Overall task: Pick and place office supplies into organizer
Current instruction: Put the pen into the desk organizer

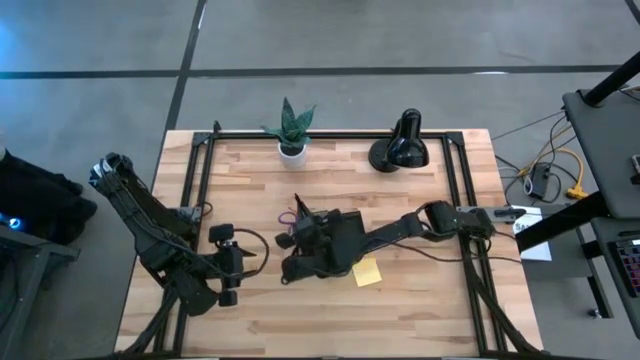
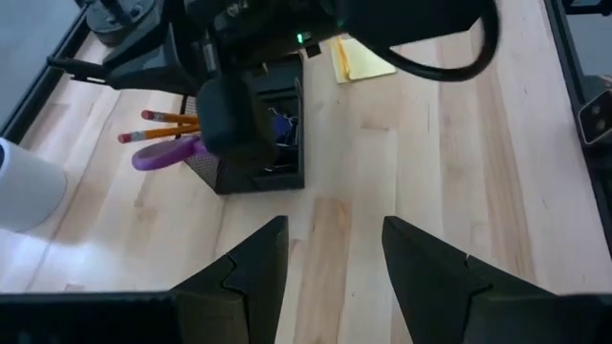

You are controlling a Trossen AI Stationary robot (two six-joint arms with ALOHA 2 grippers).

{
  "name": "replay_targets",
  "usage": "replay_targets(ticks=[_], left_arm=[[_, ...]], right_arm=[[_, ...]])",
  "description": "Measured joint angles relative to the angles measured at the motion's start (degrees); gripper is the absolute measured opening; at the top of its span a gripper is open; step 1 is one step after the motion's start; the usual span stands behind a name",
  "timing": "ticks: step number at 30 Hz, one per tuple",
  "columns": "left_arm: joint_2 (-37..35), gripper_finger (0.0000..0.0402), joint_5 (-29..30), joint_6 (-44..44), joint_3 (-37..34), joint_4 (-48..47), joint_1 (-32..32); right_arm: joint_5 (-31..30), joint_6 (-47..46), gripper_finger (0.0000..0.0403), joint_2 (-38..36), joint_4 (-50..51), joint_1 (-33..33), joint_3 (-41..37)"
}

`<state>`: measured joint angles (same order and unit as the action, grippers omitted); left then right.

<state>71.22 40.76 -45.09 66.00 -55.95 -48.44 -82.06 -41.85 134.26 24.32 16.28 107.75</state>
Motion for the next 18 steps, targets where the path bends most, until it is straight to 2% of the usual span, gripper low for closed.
replay_targets(ticks=[7, 14, 18], left_arm=[[-0.01, 0.0157, -0.01, 0.22, 0.0, 0.07, 0.03], [-0.02, 0.0157, -0.01, 0.32, 0.0, 0.2, 0.07], [-0.02, 0.0157, -0.01, 0.45, 0.0, 0.18, 0.06]], right_arm=[[-0.38, 2.83, 0.0029, 0.06, -3.12, -0.51, -0.12], [-0.37, 12.49, 0.0029, 0.11, -3.74, -0.27, 3.59], [-0.46, 13.1, 0.0029, 0.11, -3.71, -1.04, 2.72]])
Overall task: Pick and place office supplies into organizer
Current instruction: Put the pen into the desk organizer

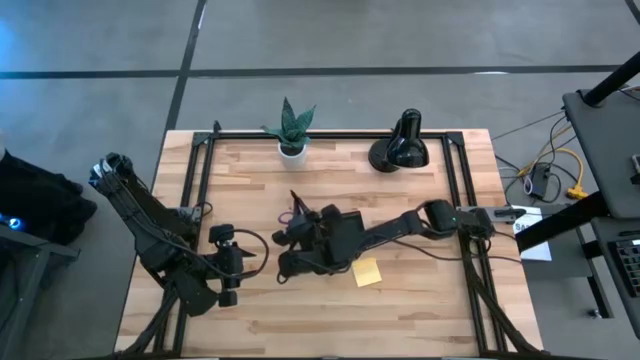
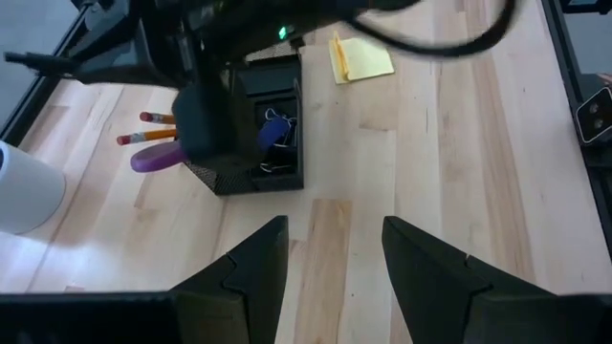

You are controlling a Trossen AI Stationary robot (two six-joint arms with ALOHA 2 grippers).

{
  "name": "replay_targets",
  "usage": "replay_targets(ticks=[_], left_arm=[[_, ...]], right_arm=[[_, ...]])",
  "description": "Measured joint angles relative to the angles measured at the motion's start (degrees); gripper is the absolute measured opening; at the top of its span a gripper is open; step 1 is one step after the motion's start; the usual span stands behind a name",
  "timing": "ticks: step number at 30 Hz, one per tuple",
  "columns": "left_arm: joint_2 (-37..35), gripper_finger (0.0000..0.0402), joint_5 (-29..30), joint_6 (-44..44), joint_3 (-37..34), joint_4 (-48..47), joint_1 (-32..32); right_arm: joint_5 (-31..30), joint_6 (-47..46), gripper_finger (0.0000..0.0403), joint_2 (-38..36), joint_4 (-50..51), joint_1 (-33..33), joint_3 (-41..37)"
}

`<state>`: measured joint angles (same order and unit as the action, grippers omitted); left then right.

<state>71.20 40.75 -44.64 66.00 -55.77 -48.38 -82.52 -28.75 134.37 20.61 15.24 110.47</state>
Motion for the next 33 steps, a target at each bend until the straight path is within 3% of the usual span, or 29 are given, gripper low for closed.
replay_targets(ticks=[11, 21, 33], left_arm=[[0.0, 0.0157, 0.0, 0.09, 0.0, -0.81, 0.02], [0.0, 0.0157, 0.0, 0.11, 0.0, -0.96, 0.02], [-0.02, 0.0157, 0.03, 0.11, 0.0, -0.81, 0.02]], right_arm=[[-0.14, -10.79, 0.0029, -0.17, -0.69, -1.69, -6.29], [2.9, -10.3, 0.0029, 0.44, 0.79, -1.32, -9.76], [3.69, -11.06, 0.0029, 0.11, 0.19, 3.06, -7.85]])
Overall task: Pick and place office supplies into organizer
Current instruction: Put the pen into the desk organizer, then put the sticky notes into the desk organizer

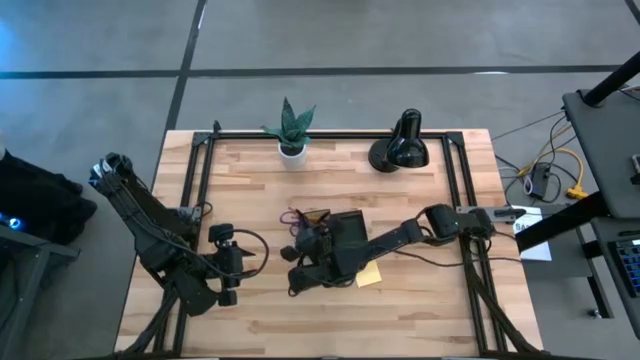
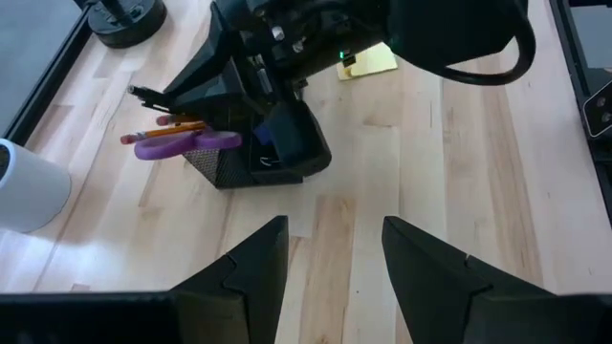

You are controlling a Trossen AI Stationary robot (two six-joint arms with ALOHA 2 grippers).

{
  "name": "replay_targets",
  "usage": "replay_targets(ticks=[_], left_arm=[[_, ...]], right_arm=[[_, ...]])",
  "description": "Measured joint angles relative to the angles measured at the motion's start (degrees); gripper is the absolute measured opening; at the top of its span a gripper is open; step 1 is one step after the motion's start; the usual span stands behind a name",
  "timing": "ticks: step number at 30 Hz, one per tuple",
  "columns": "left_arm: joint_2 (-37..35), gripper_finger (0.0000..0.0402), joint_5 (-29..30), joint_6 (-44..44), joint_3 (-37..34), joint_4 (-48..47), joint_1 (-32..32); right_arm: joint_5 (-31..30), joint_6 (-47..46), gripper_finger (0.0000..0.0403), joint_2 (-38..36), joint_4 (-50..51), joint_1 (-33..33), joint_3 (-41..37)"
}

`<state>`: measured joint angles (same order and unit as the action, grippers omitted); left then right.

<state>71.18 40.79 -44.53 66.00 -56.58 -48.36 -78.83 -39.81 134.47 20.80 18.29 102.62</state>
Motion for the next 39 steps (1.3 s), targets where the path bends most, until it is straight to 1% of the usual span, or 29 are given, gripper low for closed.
replay_targets(ticks=[3, 5, 8, 11, 13, 16, 20, 22, 25, 29, 31, 34, 36, 39], left_arm=[[0.0, 0.0157, 0.0, -0.02, 0.0, 0.1, 0.0], [0.0, 0.0157, 0.01, -0.04, 0.0, 0.21, 0.0], [0.0, 0.0157, -0.01, -0.11, 0.0, 0.73, 0.0], [0.0, 0.0157, -0.01, -0.13, 0.0, 0.84, 0.0], [0.0, 0.0157, -0.01, -0.15, 0.02, 1.15, 0.0], [0.0, 0.0157, -0.02, -0.2, 0.02, 2.94, -0.01], [0.0, 0.0157, -0.01, -0.15, 0.02, 4.83, -0.02], [0.0, 0.0157, 0.01, -0.13, 0.02, 5.46, -0.02], [0.0, 0.0157, 0.0, -0.14, 0.02, 5.36, -0.02], [0.0, 0.0157, -0.01, -0.85, 0.02, 5.38, -0.02], [0.0, 0.0157, 0.0, -2.95, 0.02, 5.41, -0.02], [0.16, 0.0157, -0.01, -7.25, 0.02, 5.44, -0.02], [0.28, 0.0157, -0.28, -10.65, 0.02, 5.17, -0.02], [0.4, 0.0157, -2.88, -13.85, -0.13, 5.2, 0.0]], right_arm=[[0.12, 0.02, 0.003, 0.0, 0.05, 0.3, 0.3], [1.32, 0.01, 0.0036, 0.0, 0.68, 0.62, 0.79], [5.29, -0.86, 0.0055, -0.09, 3.32, 1.55, 1.94], [7.09, -4.54, 0.0077, -0.09, 7.78, 3.07, 3.12], [8.99, -8.99, 0.0092, -0.09, 13.09, 4.1, 4.42], [11.74, -18.91, 0.011, -0.15, 23.18, 5.23, 5.84], [13.24, -32.3, 0.0129, -0.13, 37.31, 6.67, 7.94], [15.35, -36.8, 0.0136, -0.21, 44.65, 7.63, 10.02], [21.45, -40.71, 0.0143, -0.26, 55.65, 9.31, 12.45], [32.13, -47.29, 0.0148, -0.26, 68.45, 12.25, 14.91], [39.98, -49.35, 0.0147, -0.36, 69.23, 13.88, 14.9], [52.52, -46.93, 0.0138, -0.86, 69.06, 16.4, 14.09], [56.08, -44.15, 0.0131, -1.29, 69.24, 18.5, 14.07], [60.15, -34.58, 0.0123, -1.68, 69.2, 21.37, 15.0]])
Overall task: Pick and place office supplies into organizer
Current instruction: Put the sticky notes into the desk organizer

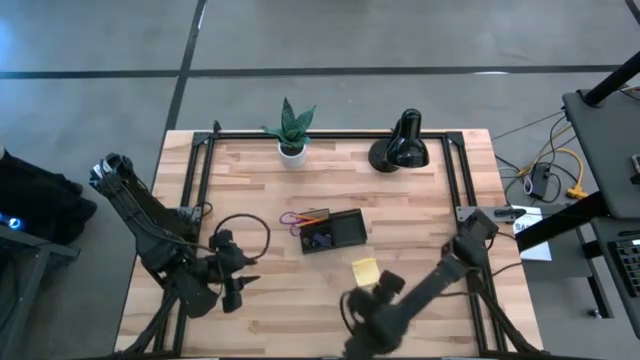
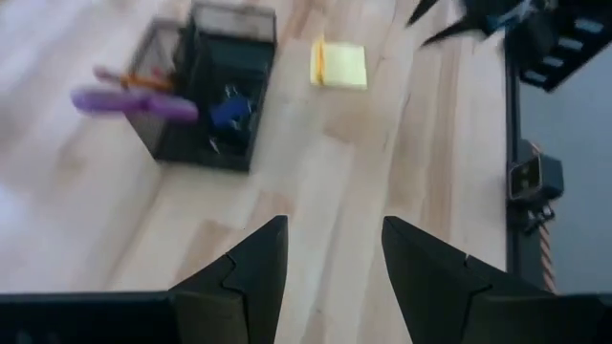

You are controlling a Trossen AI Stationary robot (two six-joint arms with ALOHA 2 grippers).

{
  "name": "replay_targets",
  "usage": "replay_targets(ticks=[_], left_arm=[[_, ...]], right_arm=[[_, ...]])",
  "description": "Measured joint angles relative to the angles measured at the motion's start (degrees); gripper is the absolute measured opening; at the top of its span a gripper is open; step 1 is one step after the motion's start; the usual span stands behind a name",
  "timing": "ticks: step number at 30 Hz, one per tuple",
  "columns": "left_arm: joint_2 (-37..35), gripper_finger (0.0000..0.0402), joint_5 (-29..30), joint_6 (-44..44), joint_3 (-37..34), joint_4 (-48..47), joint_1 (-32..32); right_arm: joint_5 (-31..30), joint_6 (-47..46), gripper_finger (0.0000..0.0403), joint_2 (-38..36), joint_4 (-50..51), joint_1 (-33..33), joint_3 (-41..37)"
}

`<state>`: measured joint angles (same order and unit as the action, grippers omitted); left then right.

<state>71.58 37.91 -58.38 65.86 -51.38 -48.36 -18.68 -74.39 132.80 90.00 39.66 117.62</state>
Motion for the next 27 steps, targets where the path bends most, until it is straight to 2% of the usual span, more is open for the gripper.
replay_targets(ticks=[3, 5, 7, 10, 12, 15, 17, 21, 23, 27], left_arm=[[0.08, 0.0157, -2.37, -2.78, -1.04, 0.02, -0.12], [0.06, 0.0157, -3.34, -5.94, -2.12, 0.51, -0.27], [0.08, 0.0157, -3.96, -9.45, -3.52, 1.24, -0.98], [0.32, 0.0157, -4.61, -12.55, -5.21, 5.16, -2.68], [0.6, 0.0157, -4.82, -12.63, -6.47, 9.82, -4.23], [0.6, 0.0157, -4.82, -8.9, -7.62, 18.01, -6.28], [0.6, 0.0157, -4.84, -6.61, -7.86, 21.59, -6.78], [0.58, 0.0157, -3.22, -2.05, -7.19, 25.8, -6.64], [0.58, 0.0157, -2.38, 0.27, -6.22, 26.13, -6.43], [-0.14, 0.0157, 0.76, 3.34, -5.72, 25.93, -5.9]], right_arm=[[4.27, 12.0, 0.0119, -0.65, 0.02, 1.82, 1.52], [4.82, 15.89, 0.0118, -0.98, 0.05, 2.39, 3.1], [4.64, 13.49, 0.0118, -1.06, 0.01, 2.33, 5.08], [3.8, 4.38, 0.0114, -1.21, -0.03, 1.86, 7.91], [3.85, -1.36, 0.011, -1.81, 0.0, 1.28, 9.06], [6.31, -2.0, 0.0109, -3.28, 0.0, 0.39, 9.24], [7.9, 1.01, 0.0109, -4.73, 0.0, -0.24, 8.71], [7.74, 12.66, 0.0107, -8.94, -0.18, -2.52, 6.3], [7.65, 17.1, 0.0106, -12.04, -0.14, -4.79, 2.71], [11.73, 25.53, 0.0106, -18.1, -1.02, -10.33, -6.23]])
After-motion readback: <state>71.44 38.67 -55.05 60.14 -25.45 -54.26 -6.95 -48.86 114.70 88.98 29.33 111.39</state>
